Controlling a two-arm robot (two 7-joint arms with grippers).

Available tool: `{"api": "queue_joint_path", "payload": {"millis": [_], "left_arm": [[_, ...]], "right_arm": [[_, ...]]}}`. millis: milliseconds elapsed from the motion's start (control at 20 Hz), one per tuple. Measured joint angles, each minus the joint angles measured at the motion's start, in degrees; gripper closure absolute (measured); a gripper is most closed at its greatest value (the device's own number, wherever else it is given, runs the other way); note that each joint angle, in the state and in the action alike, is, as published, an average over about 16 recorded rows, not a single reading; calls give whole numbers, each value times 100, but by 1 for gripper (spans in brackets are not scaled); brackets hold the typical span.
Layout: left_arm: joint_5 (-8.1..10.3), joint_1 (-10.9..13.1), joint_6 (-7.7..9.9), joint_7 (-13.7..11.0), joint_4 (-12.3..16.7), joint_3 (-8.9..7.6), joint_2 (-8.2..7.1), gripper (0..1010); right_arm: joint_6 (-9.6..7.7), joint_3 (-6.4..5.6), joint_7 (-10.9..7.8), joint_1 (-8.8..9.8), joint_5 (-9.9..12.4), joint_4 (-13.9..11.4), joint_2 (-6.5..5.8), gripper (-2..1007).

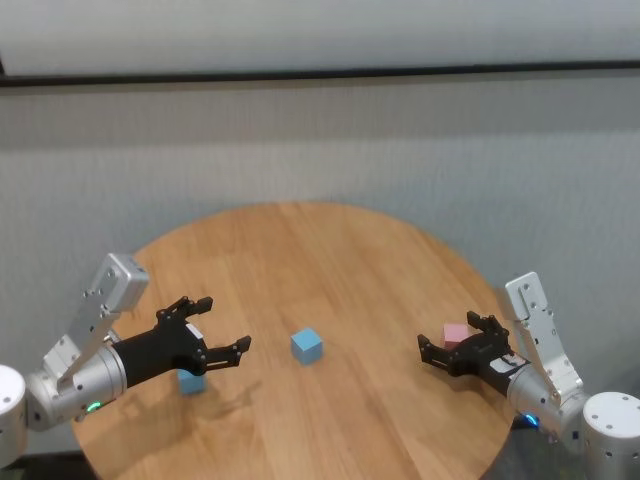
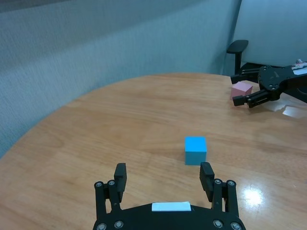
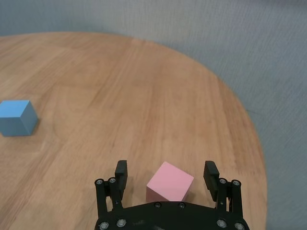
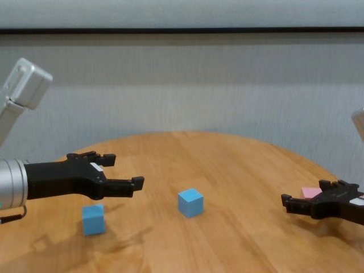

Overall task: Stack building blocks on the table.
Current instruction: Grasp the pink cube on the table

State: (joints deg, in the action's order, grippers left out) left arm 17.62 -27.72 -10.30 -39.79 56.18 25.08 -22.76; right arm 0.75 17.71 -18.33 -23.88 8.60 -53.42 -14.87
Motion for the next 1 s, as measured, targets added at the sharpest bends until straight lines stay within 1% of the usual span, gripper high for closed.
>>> {"api": "queue_joint_path", "payload": {"millis": [250, 450, 650, 1000], "left_arm": [[0, 0, 0, 0, 0, 0, 0, 8], [0, 0, 0, 0, 0, 0, 0, 8], [0, 0, 0, 0, 0, 0, 0, 8], [0, 0, 0, 0, 0, 0, 0, 8]], "right_arm": [[-27, -41, -46, -5, -32, 16, 27, 27], [-40, -68, -81, -6, -59, 23, 41, 79], [-48, -95, -113, -3, -87, 25, 55, 162], [-49, -131, -142, 9, -124, 14, 71, 353]]}}
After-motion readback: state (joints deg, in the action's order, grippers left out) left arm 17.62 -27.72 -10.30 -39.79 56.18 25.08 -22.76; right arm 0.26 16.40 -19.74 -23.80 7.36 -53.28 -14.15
